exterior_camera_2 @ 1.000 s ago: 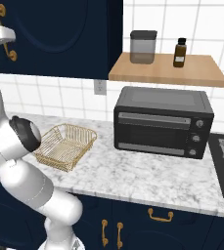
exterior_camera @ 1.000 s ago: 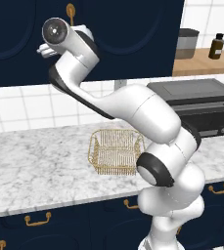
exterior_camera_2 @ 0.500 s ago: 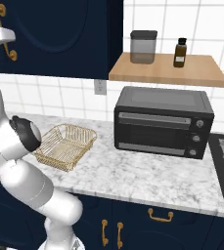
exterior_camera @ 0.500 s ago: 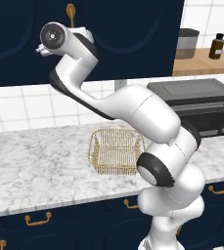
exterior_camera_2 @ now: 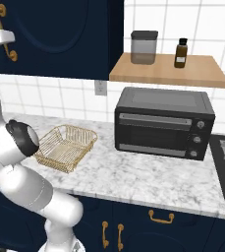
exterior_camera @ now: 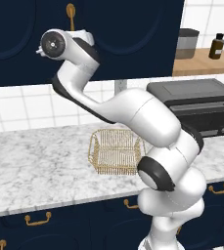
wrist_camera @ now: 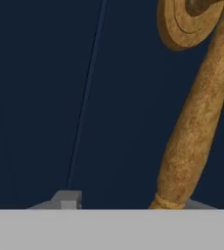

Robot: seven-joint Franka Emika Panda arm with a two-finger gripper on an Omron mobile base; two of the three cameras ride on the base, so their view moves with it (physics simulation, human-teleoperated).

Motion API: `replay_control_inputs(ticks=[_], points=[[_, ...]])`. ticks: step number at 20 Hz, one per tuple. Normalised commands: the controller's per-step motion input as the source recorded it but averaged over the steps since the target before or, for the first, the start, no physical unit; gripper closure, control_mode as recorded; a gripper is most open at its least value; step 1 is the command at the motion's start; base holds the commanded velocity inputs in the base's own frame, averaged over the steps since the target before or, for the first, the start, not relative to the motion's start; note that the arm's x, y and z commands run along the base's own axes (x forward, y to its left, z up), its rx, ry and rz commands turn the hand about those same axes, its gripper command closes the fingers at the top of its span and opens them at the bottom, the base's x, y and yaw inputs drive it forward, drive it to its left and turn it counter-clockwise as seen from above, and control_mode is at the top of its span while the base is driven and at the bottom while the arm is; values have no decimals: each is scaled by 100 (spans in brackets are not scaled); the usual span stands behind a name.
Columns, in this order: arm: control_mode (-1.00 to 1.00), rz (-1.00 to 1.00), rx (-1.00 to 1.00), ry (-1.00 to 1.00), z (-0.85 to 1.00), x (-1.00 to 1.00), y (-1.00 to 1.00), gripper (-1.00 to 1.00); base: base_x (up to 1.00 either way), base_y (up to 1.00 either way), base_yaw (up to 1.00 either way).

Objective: Open the cabinet, pick up the bread from the cabinet and place it in the basket. Then move the basket to the dining counter.

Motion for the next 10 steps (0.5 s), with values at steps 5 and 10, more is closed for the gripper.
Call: replay_control_inputs(ticks=[5,10], points=[[-100,1,9,-5,0,-36,-13,100,0,0,0],[-100,4,14,-7,0,-98,-36,100,0,0,0]])
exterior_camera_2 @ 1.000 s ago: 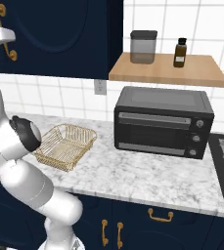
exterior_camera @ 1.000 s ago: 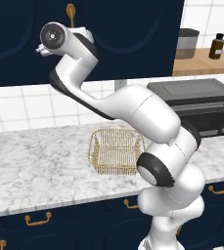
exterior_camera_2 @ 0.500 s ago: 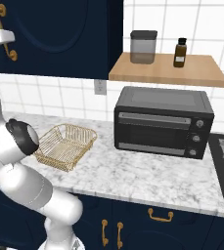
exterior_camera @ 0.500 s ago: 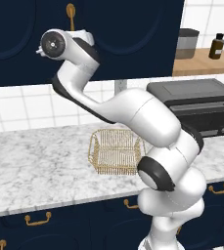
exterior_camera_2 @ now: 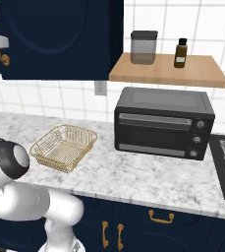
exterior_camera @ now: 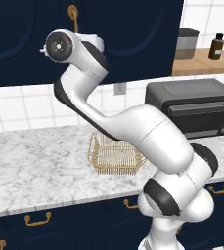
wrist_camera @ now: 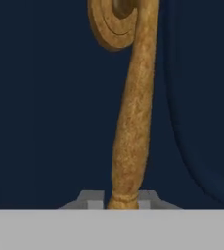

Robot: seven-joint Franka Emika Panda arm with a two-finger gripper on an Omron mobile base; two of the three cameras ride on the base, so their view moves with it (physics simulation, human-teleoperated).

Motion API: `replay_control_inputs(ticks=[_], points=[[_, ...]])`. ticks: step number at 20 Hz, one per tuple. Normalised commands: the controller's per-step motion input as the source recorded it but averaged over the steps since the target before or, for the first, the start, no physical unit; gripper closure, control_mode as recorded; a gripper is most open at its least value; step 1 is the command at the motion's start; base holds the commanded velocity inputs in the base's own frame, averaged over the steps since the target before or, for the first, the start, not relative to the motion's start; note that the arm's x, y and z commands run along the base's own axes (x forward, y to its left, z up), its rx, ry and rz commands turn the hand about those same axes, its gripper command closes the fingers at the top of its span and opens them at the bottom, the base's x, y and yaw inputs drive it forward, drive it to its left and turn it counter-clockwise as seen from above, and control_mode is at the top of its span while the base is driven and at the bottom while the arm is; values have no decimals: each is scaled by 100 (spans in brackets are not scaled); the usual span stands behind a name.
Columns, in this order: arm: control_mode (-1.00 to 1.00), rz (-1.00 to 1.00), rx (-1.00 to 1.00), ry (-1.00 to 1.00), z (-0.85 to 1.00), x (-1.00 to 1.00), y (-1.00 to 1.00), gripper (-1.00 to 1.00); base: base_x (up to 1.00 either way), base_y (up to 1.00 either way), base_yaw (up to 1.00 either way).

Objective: Open the cabinet, pick up the bread from the cabinet and place it in the basket. Then move the basket to the dining counter.

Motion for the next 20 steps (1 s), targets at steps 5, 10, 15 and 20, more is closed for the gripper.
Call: replay_control_inputs(ticks=[5,10,15,20], points=[[-100,9,26,-7,0,-100,-83,100,0,0,0],[-100,23,22,0,6,-100,-93,100,0,0,0],[-100,22,24,0,7,-100,-100,100,0,0,0],[-100,21,15,6,10,-100,-100,100,0,0,0]])
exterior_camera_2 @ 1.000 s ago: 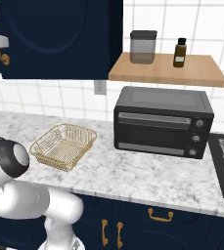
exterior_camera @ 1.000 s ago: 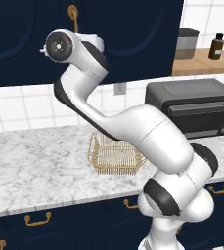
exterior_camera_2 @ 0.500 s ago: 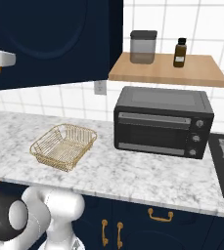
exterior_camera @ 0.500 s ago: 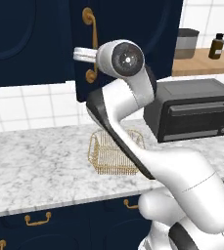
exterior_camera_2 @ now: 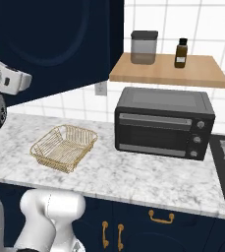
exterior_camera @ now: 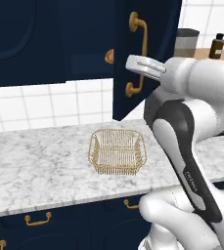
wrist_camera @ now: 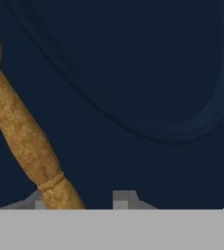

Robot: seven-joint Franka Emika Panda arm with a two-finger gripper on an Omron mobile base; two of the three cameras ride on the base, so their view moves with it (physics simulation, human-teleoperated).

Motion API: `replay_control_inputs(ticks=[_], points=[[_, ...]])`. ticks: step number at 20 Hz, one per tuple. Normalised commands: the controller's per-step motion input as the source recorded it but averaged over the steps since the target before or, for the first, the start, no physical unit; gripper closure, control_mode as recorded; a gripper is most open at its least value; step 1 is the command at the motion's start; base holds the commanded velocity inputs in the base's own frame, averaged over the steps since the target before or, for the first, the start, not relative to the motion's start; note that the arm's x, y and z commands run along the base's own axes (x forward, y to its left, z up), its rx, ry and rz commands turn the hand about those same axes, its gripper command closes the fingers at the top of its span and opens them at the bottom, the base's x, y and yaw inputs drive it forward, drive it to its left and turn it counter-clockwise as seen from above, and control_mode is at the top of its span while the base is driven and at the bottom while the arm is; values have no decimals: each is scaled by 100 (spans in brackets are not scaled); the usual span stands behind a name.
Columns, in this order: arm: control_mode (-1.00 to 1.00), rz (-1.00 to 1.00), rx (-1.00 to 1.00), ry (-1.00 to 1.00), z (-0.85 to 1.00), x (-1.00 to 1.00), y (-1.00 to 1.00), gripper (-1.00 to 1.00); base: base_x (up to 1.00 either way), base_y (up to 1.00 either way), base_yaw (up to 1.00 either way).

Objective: Open the cabinet, pick up the bread from the cabinet and place it in the basket. Then move the basket to the dining counter.

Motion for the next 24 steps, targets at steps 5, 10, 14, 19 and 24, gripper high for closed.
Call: replay_control_inputs(ticks=[5,10,14,19,24], points=[[-100,20,15,14,8,-92,-100,100,0,0,0],[-100,11,7,20,0,-8,-89,100,0,0,0],[-100,0,1,2,-9,-16,-1,-100,0,0,0],[-100,8,1,-9,-12,32,-16,-100,0,0,0],[-100,13,-10,-22,0,17,-36,-100,0,0,0]])
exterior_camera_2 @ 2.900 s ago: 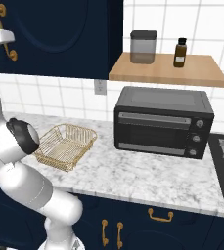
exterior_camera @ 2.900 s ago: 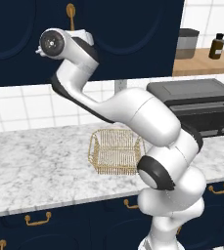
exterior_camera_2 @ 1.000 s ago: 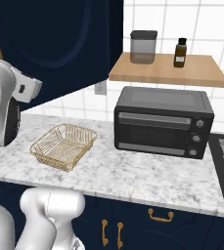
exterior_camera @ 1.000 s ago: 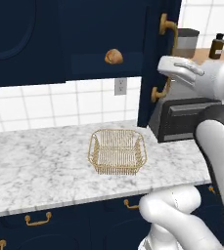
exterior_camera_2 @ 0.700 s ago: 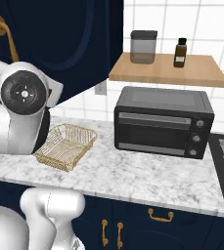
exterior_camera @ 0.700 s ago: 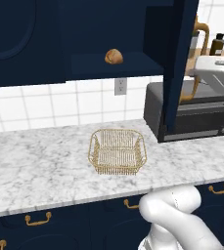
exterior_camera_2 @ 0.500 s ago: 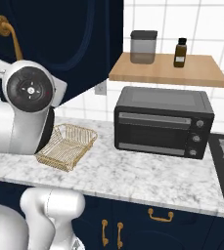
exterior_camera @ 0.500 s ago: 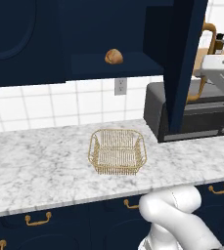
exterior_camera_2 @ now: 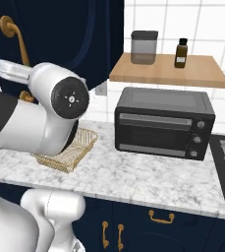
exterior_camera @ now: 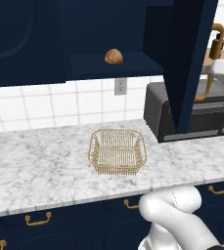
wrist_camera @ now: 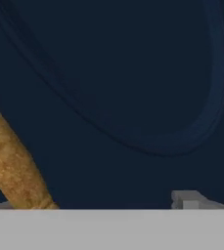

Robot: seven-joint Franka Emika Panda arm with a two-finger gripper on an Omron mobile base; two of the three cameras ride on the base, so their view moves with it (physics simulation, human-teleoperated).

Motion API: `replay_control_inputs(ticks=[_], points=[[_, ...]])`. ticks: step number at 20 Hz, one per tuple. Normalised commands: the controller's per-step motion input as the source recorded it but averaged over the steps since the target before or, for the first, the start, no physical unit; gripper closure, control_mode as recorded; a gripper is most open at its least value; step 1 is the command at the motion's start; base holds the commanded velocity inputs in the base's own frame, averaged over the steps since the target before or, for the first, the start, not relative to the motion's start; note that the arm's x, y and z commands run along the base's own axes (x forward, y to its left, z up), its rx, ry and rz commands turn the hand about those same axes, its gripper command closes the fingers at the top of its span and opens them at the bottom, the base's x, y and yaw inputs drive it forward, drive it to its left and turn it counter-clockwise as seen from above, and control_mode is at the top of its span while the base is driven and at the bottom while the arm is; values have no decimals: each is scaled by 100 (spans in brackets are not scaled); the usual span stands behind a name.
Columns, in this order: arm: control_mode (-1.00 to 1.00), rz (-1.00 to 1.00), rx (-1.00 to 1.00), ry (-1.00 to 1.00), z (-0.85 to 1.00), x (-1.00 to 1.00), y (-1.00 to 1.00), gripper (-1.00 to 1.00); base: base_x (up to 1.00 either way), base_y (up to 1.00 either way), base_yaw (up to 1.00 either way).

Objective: Open the cabinet, pick up the bread from the cabinet and place it in the basket. Then move the basket to the dining counter.

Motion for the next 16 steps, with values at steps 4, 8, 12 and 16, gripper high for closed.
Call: replay_control_inputs(ticks=[4,8,12,16], points=[[-100,3,-27,-22,16,-49,-11,-100,0,0,0],[-100,-1,-31,-2,37,-73,-9,-100,0,0,0],[-100,-34,-34,18,6,-66,11,-100,0,0,0],[-100,-36,-27,8,8,-93,0,-100,0,0,0]])
